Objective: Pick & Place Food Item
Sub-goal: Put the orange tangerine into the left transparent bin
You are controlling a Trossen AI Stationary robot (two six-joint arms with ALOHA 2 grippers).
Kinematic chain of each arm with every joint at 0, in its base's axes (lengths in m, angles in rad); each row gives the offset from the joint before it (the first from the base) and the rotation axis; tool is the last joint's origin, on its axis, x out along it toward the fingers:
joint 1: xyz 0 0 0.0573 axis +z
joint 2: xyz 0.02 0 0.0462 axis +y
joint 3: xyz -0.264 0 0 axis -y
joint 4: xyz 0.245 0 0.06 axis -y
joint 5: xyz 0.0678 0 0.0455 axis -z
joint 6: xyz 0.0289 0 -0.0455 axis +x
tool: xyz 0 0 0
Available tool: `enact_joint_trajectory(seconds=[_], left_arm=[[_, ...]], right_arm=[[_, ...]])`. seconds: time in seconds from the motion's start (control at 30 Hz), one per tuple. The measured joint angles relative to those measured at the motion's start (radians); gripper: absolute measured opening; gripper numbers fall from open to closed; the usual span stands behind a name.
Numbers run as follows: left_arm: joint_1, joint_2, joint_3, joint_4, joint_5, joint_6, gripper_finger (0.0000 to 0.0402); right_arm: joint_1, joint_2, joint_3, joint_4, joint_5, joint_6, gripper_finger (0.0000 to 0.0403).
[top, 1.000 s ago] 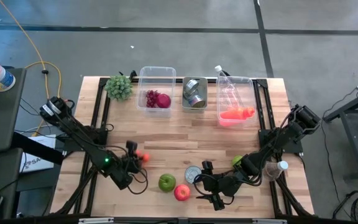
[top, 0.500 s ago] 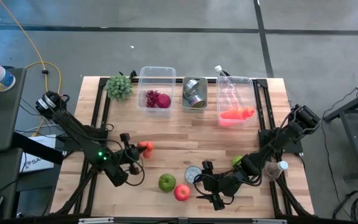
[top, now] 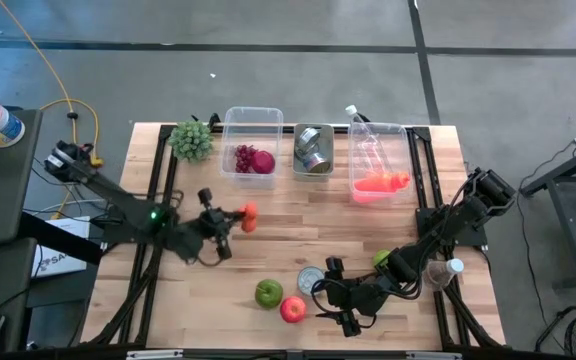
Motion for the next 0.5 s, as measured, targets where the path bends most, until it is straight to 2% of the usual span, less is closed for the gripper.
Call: enact_joint_trajectory(seconds=[0.1, 0.3, 0.37, 0.5], left_arm=[[0.099, -0.035, 0.0, 0.083, 0.049, 0.079, 0.0001], [0.338, -0.062, 0.0, 0.267, 0.07, 0.231, 0.0001], [0.438, -0.06, 0.0, 0.332, 0.075, 0.222, 0.0001], [0.613, -0.036, 0.0, 0.348, 0.076, 0.063, 0.0003]], right_arm=[[0.0, 0.0, 0.0, -0.002, 0.0, 0.0, 0.0258], [-0.001, 0.0, 0.0, 0.006, 0.0, 0.003, 0.0258], [-0.001, 0.0, 0.0, 0.005, 0.0, 0.022, 0.0258], [0.0, 0.0, 0.0, 0.004, 0.0, 0.033, 0.0258]])
